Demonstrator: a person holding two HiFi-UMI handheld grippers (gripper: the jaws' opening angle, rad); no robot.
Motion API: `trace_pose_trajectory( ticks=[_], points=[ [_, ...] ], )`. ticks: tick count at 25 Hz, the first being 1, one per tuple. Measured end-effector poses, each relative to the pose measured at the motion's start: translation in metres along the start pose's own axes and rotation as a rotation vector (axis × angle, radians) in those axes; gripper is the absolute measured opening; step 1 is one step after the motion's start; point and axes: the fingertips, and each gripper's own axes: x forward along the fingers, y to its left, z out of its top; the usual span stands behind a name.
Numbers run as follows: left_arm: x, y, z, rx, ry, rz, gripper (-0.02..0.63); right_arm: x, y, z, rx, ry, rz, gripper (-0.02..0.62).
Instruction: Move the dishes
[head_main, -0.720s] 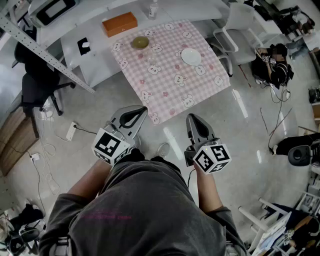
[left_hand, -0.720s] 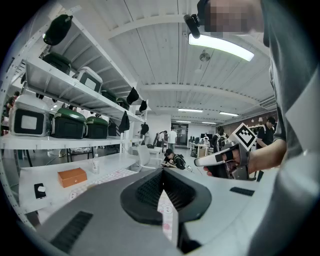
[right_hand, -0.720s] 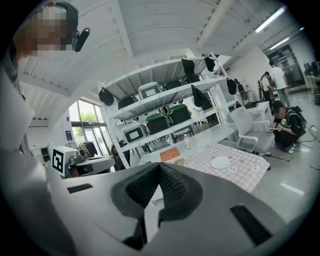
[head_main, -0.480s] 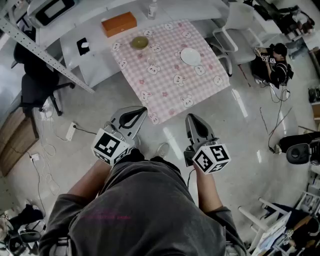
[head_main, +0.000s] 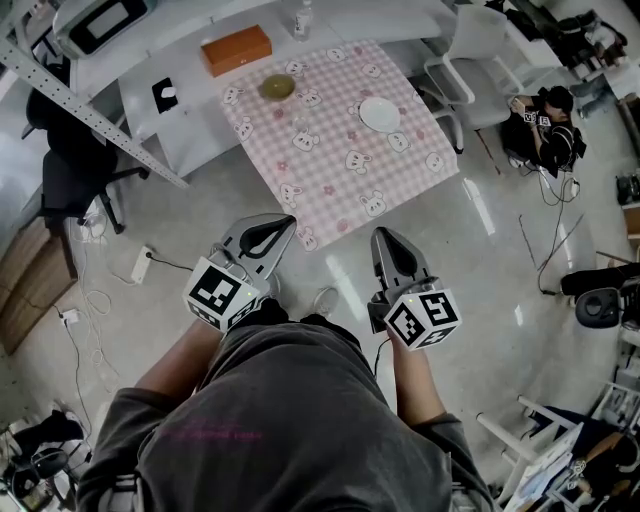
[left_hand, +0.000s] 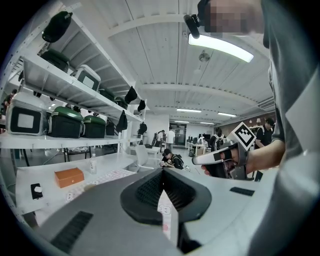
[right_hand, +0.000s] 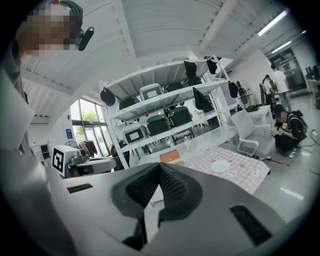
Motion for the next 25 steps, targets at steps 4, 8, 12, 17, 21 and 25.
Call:
trace_pose_trajectory(
  ticks=[4,8,12,17,21,25],
  points=[
    [0.0021,0.0003,0.0017,0.004,0.000,-0.007,0.002,0.0021,0.0001,0.0002,-0.009,0.005,0.001,0.000],
    [0.0031,0.0019,0.0025,0.006,-0.001,-0.004,0.002,0.0035,-0.0003,0.0007,-0.021,0.012,-0.001,0.000],
    [0.0038,0.0017,0.0019,0.008,-0.006,-0.006,0.002,0.0041,-0.0016,0.0007,-0.036,0.015,-0.006,0.000],
    [0.0036,0.0003,0.0025,0.012,-0.016,-0.007,0.002,0.0044,-0.0005,0.0012,-0.059,0.021,-0.006,0.000],
    [0.0047,-0.0008,0.0011,0.011,-0.014,-0.001,0.003,0.0034,-0.0004,0.0018,-0.072,0.018,-0.007,0.000],
    [0.0075,0.0020,0.0016,0.010,-0.012,0.000,0.011,0.0054,-0.0026,0.0028,-0.080,0.019,-0.017,0.000]
  ],
)
